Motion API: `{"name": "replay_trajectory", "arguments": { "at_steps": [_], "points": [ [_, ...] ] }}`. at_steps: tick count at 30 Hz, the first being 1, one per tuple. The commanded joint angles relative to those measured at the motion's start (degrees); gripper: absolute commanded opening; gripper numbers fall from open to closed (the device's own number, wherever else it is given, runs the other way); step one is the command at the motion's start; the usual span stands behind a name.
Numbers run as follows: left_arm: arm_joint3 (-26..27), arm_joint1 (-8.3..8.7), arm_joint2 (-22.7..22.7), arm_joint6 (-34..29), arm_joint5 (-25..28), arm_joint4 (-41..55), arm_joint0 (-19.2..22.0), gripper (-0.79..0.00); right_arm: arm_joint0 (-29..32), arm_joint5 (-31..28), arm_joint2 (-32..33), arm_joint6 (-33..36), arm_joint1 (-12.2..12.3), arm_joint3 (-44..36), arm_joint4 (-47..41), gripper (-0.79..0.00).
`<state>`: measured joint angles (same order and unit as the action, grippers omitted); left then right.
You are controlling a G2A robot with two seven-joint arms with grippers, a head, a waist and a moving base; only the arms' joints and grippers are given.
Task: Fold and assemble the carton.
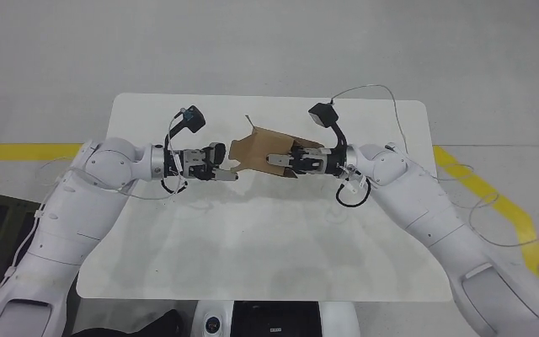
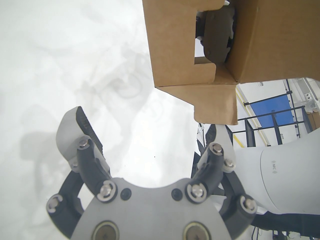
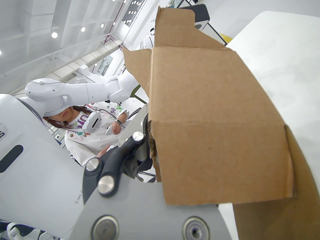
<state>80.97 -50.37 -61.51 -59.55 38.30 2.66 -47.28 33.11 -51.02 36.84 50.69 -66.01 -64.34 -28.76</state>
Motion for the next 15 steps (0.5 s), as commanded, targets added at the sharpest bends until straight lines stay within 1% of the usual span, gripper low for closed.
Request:
{"name": "replay_trajectory", "arguments": {
  "at_steps": [1,7,15],
  "points": [
    [-0.27,0.03,-0.18,0.04,-0.12,0.09,0.13,0.000,-0.04,0.15,0.13,0.56,-0.12,0.05,0.10,-0.785],
    [-0.95,0.01,-0.20,0.12,-0.33,0.19,0.59,0.000,-0.24,1.26,0.01,3.83,-0.57,-0.46,0.01,-0.785],
    [-0.83,-0.02,0.27,-0.68,-0.36,0.03,0.92,0.000,-0.53,3.10,-0.98,5.67,-1.24,-1.38,0.74,-0.785]
  ]
}}
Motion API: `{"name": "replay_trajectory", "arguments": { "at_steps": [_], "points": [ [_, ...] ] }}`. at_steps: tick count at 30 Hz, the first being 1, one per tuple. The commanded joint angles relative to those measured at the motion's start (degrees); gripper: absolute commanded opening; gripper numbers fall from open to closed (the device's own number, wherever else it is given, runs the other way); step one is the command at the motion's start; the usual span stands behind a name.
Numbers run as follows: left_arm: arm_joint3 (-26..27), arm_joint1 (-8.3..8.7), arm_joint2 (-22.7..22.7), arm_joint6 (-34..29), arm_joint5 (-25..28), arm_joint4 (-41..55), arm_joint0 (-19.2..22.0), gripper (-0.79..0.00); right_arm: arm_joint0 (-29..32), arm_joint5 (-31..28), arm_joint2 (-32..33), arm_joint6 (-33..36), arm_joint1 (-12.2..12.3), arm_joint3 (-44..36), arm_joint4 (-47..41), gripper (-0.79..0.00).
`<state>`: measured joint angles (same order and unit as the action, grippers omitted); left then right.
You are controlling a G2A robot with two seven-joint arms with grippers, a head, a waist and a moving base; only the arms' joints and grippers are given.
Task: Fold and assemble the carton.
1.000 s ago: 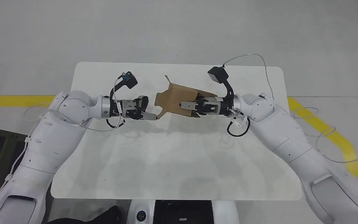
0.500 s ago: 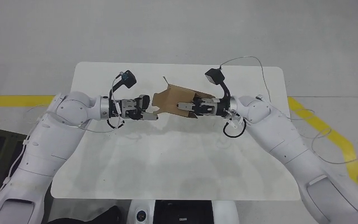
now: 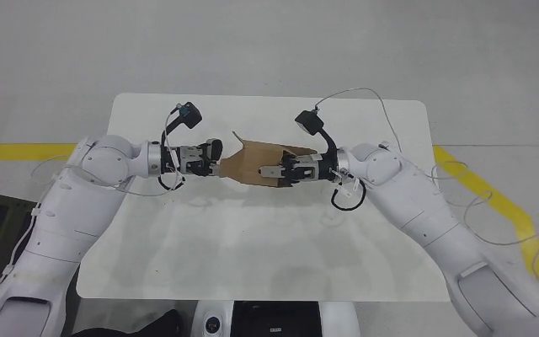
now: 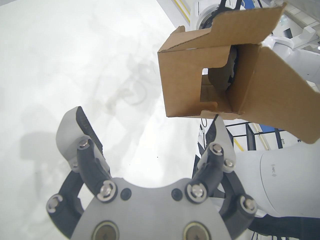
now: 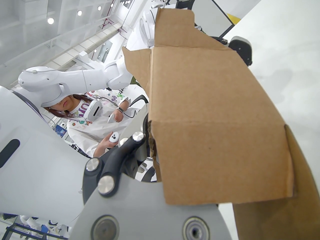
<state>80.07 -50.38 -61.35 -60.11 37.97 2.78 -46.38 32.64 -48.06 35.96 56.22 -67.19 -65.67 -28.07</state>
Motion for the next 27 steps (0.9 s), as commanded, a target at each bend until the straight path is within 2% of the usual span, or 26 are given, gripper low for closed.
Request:
{"name": "replay_trajectory", "arguments": {
  "at_steps": [1,27],
  "points": [
    [0.17,-0.02,0.23,-0.27,-0.02,-0.10,0.03,0.000,-0.15,0.20,-0.17,0.20,-0.14,-0.05,0.16,-0.785],
    [1.21,-0.13,1.64,-1.46,0.12,0.06,0.37,0.000,-1.17,0.45,-1.32,0.45,-1.57,2.10,-0.49,-0.785]
  ]
}}
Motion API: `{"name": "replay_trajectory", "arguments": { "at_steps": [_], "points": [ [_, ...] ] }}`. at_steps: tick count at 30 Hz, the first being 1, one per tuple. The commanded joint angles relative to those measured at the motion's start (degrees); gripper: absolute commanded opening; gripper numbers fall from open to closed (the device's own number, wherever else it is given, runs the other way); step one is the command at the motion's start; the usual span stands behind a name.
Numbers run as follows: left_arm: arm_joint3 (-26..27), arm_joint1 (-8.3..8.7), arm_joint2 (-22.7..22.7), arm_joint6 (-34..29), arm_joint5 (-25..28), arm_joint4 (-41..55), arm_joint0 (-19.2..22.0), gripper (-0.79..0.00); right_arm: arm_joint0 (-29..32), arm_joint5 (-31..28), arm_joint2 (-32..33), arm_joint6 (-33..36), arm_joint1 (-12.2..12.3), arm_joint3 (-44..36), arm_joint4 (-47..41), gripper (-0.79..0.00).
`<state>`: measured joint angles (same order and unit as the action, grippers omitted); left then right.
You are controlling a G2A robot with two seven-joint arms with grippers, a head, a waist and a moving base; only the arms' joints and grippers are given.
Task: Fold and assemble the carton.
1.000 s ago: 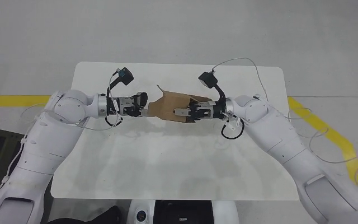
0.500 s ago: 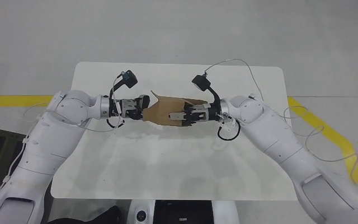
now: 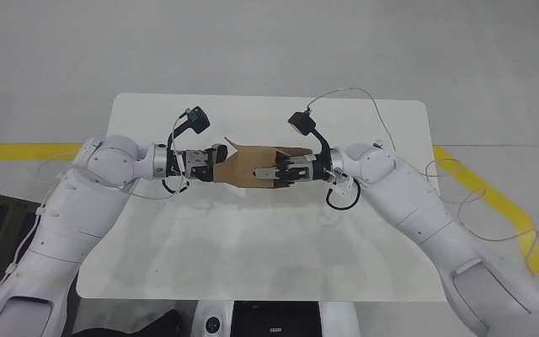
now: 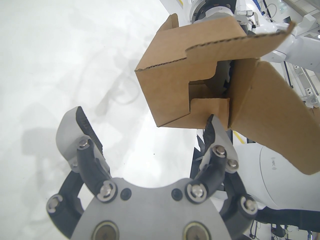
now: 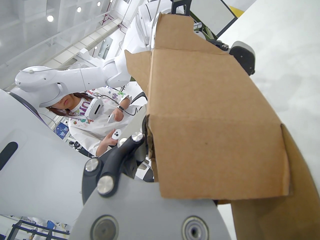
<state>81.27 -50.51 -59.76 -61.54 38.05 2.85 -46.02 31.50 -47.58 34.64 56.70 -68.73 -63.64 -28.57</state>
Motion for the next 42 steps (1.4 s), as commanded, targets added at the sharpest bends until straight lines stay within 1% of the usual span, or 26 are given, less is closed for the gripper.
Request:
{"name": "replay_trajectory", "arguments": {
  "at_steps": [1,7,13,17,21,27,30,37,38,42],
  "points": [
    [0.02,-0.02,0.12,-0.04,0.08,-0.02,0.02,0.000,-0.04,-0.05,-0.02,-0.05,-0.05,0.13,0.02,-0.785],
    [-0.73,0.01,-0.11,0.43,0.14,-0.08,0.24,0.000,0.05,-0.02,0.07,-0.02,-0.05,1.01,-0.10,-0.785],
    [-3.38,0.10,-0.94,1.39,0.18,-0.63,1.06,0.000,1.10,2.78,-0.23,2.79,1.01,0.50,-0.51,-0.785],
    [-5.13,0.07,-1.25,2.24,-0.01,-0.85,1.70,0.000,1.98,5.38,-0.83,5.40,2.22,-1.69,-0.87,-0.785],
    [-6.00,-0.09,-1.12,3.36,-0.26,-1.15,2.28,0.000,2.60,6.55,-1.38,6.56,3.28,-4.07,-1.40,-0.785],
    [-6.63,-0.53,-0.06,4.81,-0.70,-2.13,2.95,0.000,2.38,7.96,-3.43,7.98,4.12,-7.00,-1.52,-0.785],
    [-6.11,-0.67,0.47,4.64,-0.46,-2.38,3.06,0.000,1.94,7.28,-3.97,7.29,4.32,-6.81,-2.06,-0.785],
    [-4.87,-0.50,0.32,3.41,0.40,-1.79,2.43,0.000,1.28,3.36,-3.71,3.37,4.38,-4.44,-4.07,-0.785],
    [-4.66,-0.46,0.24,3.25,0.44,-1.71,2.34,0.000,1.70,2.46,-3.61,2.47,4.31,-4.68,-5.79,-0.785],
    [-3.62,-0.32,-0.02,2.87,0.56,-1.32,1.88,0.000,0.85,2.46,-3.94,2.46,4.41,-3.76,-4.10,-0.785]
  ]
}}
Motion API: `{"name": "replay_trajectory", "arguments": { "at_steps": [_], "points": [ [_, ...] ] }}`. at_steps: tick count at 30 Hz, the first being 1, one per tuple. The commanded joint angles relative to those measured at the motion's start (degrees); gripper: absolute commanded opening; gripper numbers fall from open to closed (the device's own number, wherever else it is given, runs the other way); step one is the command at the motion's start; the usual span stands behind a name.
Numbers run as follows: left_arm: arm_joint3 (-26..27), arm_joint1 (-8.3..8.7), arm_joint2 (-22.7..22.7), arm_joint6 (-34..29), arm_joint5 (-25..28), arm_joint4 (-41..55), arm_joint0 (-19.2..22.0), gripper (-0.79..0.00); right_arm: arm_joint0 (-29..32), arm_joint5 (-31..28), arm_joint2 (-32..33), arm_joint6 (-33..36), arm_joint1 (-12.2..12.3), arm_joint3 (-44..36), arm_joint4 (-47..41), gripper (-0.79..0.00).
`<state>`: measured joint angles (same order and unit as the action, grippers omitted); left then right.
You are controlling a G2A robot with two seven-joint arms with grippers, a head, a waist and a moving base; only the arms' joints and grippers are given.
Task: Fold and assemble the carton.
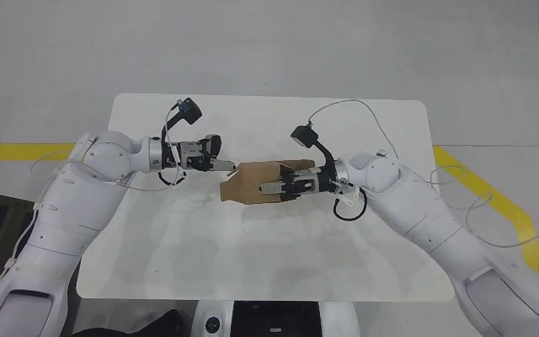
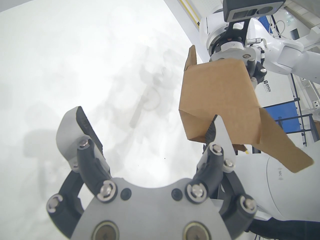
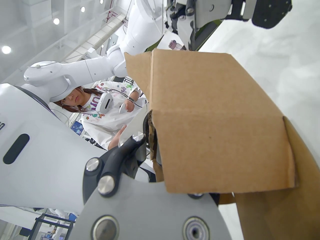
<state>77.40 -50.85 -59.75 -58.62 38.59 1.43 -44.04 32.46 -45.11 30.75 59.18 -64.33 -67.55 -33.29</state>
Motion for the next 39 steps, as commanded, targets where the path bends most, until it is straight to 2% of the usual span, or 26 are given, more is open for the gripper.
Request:
{"name": "replay_trajectory", "arguments": {
  "at_steps": [1,20,31,39],
  "points": [
    [0.59,0.05,-0.07,-0.18,0.06,0.19,-0.24,0.000,-0.35,0.00,-0.12,0.00,0.01,0.40,1.18,-0.785],
    [3.32,0.41,-0.48,-0.72,-0.41,0.23,-1.65,0.000,-1.99,-1.52,-2.47,-1.52,-1.62,1.74,0.95,-0.785],
    [3.28,0.42,-0.43,-0.93,-0.64,0.91,-1.61,0.000,-2.20,-2.07,-2.96,-2.08,-1.96,2.38,-0.01,-0.785],
    [1.32,0.80,-2.27,-1.12,-0.56,2.39,-1.05,0.000,-1.77,-4.24,-0.63,-4.25,-1.59,7.19,0.40,-0.785]
  ]
}}
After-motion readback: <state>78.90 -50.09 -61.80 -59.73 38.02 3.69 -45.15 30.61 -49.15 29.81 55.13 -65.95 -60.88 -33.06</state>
